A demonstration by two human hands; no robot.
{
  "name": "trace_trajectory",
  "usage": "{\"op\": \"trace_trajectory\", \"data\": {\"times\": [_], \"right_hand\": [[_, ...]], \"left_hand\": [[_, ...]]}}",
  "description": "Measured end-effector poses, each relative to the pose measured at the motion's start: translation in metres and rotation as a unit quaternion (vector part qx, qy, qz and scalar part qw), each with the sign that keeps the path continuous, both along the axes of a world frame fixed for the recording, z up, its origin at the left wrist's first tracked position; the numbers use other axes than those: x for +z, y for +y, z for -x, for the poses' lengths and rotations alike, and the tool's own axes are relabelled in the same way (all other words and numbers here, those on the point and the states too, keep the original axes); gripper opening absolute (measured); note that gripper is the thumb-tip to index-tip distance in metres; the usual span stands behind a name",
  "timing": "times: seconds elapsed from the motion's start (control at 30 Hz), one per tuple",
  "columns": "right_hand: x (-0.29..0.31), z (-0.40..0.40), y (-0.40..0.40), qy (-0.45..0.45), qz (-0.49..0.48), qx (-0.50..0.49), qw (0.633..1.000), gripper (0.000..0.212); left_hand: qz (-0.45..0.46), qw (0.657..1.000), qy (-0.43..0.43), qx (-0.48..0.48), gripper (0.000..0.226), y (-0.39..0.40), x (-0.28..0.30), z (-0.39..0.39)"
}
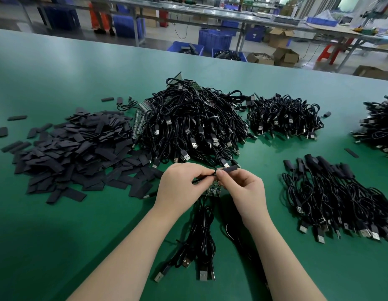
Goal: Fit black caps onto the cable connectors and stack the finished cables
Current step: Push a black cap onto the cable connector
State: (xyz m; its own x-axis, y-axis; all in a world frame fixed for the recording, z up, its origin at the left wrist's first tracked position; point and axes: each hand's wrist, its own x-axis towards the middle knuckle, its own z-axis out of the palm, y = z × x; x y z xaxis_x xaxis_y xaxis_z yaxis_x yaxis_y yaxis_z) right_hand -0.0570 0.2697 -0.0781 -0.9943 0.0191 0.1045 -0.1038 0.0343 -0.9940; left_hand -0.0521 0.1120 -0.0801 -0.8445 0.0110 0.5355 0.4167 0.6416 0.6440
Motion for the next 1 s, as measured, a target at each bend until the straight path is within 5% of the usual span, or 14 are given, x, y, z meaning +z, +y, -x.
{"op": "trace_trajectory", "data": {"times": [0.43,0.63,1.0], "right_hand": [[-0.0011,-0.0012,-0.0020,-0.009,-0.001,0.019,1.000,0.009],[0.0015,0.0007,0.0017,0.038,0.025,-0.068,0.997,0.023],[-0.0047,-0.0012,0.0015,0.051,-0.046,-0.050,0.996,0.028]], "left_hand": [[-0.025,1.000,0.007,-0.006,0.016,0.0022,0.0017,-0.0018],[-0.036,0.999,-0.028,0.012,0.014,0.0005,-0.0005,0.0011],[-0.049,0.998,-0.039,0.014,0.024,-0.0001,-0.0011,-0.0001]]}}
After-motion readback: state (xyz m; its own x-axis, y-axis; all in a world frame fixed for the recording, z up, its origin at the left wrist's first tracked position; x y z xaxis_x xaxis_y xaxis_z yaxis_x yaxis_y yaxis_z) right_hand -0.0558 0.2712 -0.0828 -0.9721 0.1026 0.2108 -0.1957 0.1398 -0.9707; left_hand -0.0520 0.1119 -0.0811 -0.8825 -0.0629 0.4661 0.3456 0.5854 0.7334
